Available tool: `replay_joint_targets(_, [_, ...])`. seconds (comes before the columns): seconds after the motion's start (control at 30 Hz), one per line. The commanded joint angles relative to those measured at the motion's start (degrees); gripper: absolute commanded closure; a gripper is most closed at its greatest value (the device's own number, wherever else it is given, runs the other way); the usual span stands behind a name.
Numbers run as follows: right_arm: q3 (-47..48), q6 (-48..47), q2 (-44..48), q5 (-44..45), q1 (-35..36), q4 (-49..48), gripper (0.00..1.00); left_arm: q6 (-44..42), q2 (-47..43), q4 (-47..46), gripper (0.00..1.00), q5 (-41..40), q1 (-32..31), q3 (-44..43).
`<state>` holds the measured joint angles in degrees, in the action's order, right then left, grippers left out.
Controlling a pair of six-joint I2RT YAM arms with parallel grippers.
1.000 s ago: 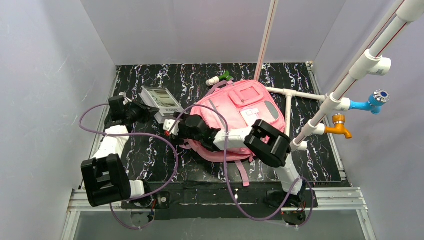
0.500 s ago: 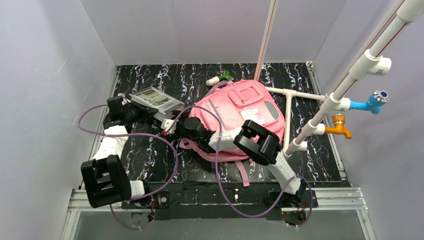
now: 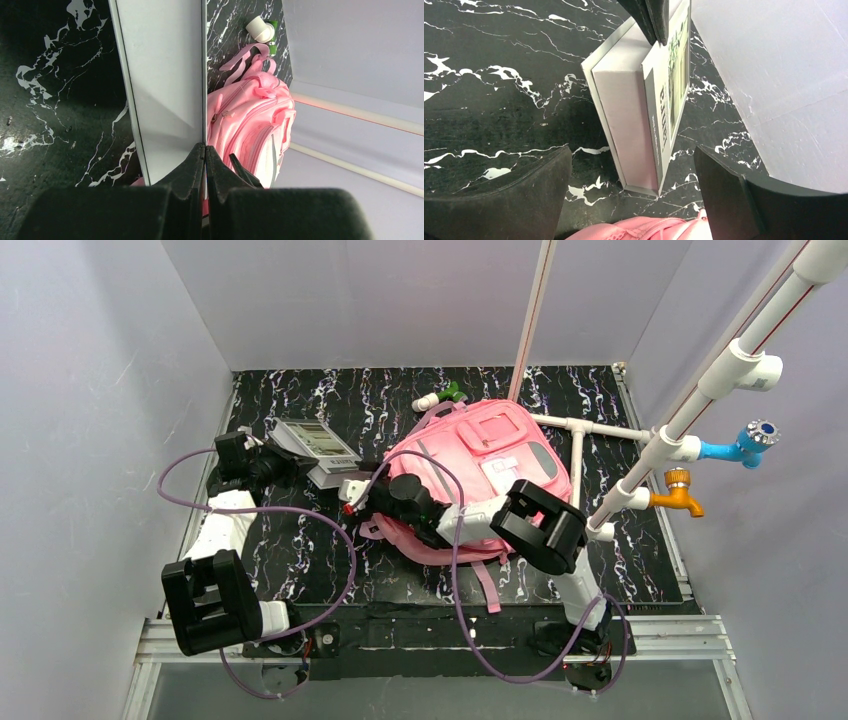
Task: Pack the student bag
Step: Pick up the book from the center of the board.
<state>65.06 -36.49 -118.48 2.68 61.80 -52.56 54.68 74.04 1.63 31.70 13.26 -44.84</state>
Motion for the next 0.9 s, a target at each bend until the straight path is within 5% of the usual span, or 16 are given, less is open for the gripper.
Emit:
replay_joint_targets(0.0, [4.51, 1.19, -1.70, -5.36, -0.54, -3.25, 0.02, 0.26, -1.46, 0.58, 1.00, 2.61, -0.22, -2.33])
replay_joint_targets(0.33, [13.85, 4.69, -7.96, -7.78, -0.98, -0.87, 0.05, 0.58, -2.11, 2.68, 1.00, 4.04, -0.19, -3.23])
replay_joint_targets(0.6, [17.99, 9.70, -9.12, -5.31, -0.98, 0.74, 0.69, -0.39, -3.31, 5.80, 1.00, 3.32, -0.25, -7.20])
replay_joint_targets(0.67, [19.02, 10.92, -9.02, -3.22, -0.98, 1.17, 0.81, -0.76, -3.96, 6.65, 0.87, 3.46, -0.20, -9.01])
replay_joint_targets(0.77, [20.50, 14.60, -7.65, 3.26, -0.98, 0.90, 0.92, -3.65, -5.89, 8.96, 0.51, 3.02, -0.37, -13.73])
replay_joint_targets(0.87, [23.41, 19.10, -5.05, 6.95, -1.02, 4.74, 0.99, -10.94, -8.62, 12.78, 0.36, 0.52, -1.61, -21.06])
